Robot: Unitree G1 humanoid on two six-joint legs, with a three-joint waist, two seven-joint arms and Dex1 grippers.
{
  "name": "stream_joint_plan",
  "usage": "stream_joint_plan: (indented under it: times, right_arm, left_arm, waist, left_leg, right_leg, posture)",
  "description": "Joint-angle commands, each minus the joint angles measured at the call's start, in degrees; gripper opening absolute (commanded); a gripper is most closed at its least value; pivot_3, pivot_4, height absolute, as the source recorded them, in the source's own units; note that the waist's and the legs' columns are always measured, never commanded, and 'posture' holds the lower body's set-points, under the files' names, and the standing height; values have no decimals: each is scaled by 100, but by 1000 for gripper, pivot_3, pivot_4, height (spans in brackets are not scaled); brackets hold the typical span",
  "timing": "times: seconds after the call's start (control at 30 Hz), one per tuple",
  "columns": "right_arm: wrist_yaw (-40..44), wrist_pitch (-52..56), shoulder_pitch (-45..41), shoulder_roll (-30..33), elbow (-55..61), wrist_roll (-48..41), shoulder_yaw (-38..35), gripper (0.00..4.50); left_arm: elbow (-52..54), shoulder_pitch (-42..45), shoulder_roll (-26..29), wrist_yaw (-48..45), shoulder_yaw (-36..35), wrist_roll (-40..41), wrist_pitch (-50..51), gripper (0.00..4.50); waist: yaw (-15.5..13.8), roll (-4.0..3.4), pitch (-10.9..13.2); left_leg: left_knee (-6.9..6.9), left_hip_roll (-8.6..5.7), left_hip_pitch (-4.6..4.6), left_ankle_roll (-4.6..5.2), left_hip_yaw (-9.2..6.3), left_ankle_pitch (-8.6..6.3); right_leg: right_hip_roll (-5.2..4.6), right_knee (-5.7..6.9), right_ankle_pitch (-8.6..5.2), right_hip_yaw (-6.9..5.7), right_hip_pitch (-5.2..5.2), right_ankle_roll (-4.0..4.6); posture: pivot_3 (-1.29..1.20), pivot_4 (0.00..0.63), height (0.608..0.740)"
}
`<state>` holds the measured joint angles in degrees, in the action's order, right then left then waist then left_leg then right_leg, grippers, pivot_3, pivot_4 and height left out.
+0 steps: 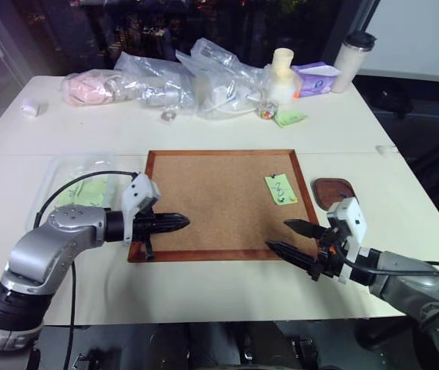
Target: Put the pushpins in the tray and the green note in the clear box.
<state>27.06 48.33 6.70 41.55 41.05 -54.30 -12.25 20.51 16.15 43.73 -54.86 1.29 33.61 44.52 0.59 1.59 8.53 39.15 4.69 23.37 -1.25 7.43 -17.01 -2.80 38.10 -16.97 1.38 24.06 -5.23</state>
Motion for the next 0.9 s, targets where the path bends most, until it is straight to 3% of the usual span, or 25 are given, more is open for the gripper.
stream_joint_plan:
  times: [0.03,0.57,0.9]
  right_arm:
    - [-12,-69,29,-28,143,-73,-110,3965]
    - [-184,-89,67,-112,157,-85,-109,3965]
    - [-330,-103,-22,-139,92,-70,-209,3965]
  left_arm:
    - [109,79,10,-5,-103,79,-36,56]
    - [-20,214,37,-92,21,21,-87,56]
    - [-514,811,-67,-355,278,-220,-403,56]
  waist:
    - [0,0,0]
    - [-1,0,0]
    - [-14,0,0]
  left_leg:
    - [0,0,0,0,0,0]
    - [0,0,0,0,0,0]
    - [0,-1,0,0,0,0]
  right_leg:
    - [0,0,0,0,0,0]
    - [0,0,0,0,0,0]
    - [1,0,0,0,0,0]
  posture:
    - [0,150,734]
    - [0,150,734]
    - [0,150,734]
